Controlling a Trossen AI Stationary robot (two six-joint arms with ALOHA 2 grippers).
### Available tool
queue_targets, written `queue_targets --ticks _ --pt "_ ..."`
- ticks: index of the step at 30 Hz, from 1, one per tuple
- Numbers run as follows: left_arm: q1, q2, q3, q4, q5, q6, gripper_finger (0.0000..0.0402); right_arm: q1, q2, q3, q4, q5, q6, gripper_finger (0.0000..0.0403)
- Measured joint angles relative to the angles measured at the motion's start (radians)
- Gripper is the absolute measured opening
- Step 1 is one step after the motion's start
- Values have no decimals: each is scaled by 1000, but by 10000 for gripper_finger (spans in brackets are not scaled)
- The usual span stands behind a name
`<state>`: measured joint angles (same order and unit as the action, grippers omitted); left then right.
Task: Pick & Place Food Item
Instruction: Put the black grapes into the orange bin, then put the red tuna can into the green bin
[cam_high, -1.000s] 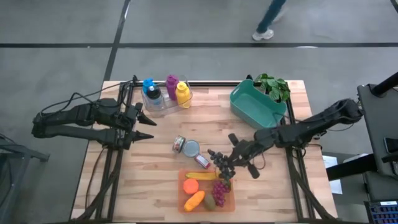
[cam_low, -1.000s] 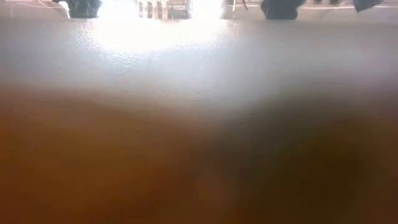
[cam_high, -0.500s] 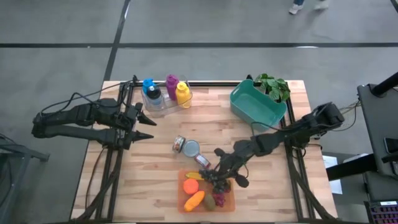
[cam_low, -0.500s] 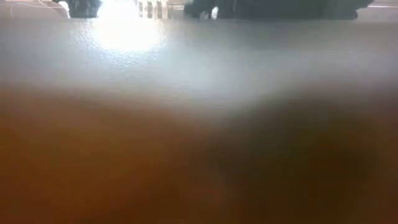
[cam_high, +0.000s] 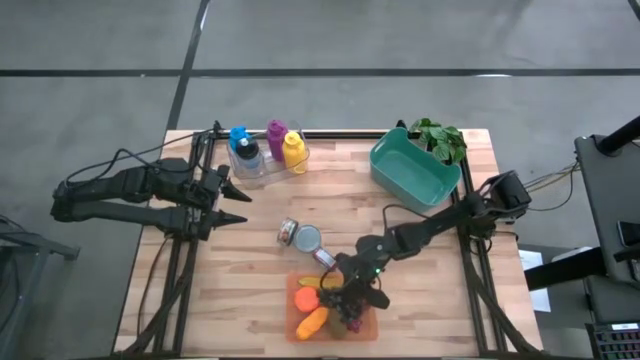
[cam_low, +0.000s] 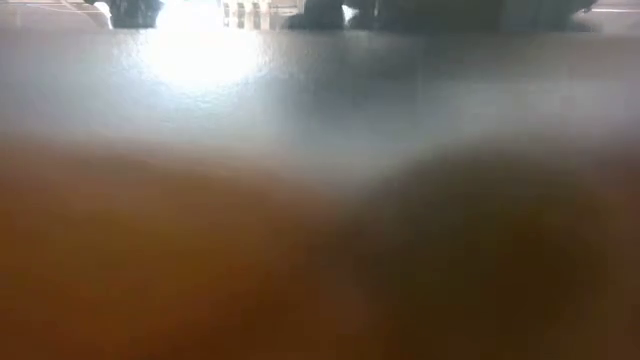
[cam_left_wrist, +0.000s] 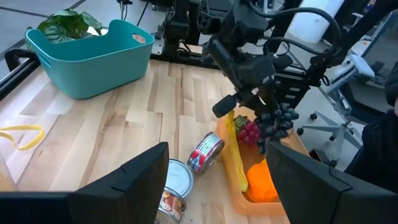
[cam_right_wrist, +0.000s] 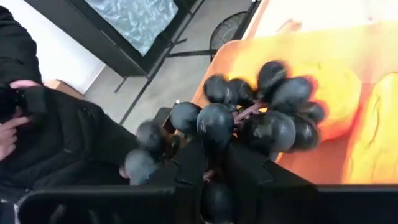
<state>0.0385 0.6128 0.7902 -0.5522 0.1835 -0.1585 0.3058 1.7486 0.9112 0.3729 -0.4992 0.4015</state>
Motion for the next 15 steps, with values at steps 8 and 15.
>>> queue_targets --ticks 8,15 --pt "0 0 0 -3 0 0 275 2 19 25 0 0 -8 133" --pt "0 0 0 -10 0 0 275 2 14 23 -3 0 -3 188"
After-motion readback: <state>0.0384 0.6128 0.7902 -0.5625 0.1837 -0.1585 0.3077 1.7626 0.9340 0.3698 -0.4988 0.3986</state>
